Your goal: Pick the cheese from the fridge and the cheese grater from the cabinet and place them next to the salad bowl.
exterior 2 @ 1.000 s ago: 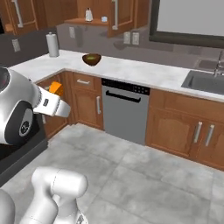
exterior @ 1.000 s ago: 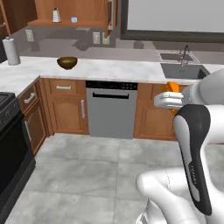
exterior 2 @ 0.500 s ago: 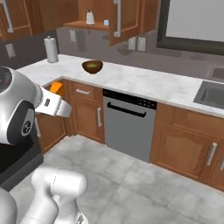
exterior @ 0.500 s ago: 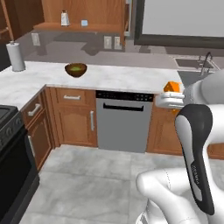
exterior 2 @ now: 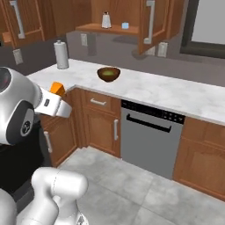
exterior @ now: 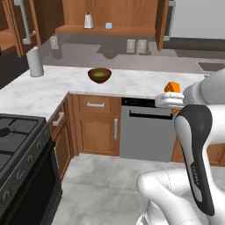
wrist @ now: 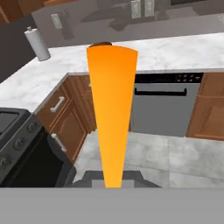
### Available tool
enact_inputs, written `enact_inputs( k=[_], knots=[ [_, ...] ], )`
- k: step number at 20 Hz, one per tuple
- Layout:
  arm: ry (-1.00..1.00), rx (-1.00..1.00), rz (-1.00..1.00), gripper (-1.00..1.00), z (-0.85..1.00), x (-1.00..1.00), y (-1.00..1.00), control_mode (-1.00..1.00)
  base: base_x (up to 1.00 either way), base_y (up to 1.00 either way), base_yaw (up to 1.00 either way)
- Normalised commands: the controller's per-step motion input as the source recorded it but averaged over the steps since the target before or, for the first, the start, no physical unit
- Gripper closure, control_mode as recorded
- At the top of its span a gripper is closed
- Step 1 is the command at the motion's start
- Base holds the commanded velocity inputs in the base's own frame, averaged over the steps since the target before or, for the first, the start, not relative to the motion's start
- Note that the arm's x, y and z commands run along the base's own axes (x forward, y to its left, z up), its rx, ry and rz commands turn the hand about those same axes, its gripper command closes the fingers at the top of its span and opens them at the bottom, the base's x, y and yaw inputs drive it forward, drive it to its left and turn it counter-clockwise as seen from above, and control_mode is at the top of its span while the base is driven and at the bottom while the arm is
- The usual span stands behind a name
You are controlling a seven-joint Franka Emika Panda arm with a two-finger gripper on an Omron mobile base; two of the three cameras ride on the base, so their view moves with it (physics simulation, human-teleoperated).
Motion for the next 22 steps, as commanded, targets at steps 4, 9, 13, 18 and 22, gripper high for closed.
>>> enact_inputs(
  k=[4, 9, 13, 18, 22],
  knots=[
    [0.0, 0.0, 0.0, 1.0, 0.0, 0.0, 0.0, 1.0, 0.67, 0.59, -0.1],
    [0.0, 0.0, 0.0, 1.0, 0.0, 0.0, 0.0, 1.0, 0.85, 0.23, -0.14],
    [0.0, 0.0, 0.0, 1.0, 0.0, 0.0, 0.0, 1.0, 0.67, 0.0, -0.26],
    [0.0, 0.0, 0.0, 1.0, 0.0, 0.0, 0.0, 1.0, 0.61, 0.15, -0.36],
    [0.0, 0.0, 0.0, 1.0, 0.0, 0.0, 0.0, 1.0, 0.54, 0.51, -0.19]
  ],
)
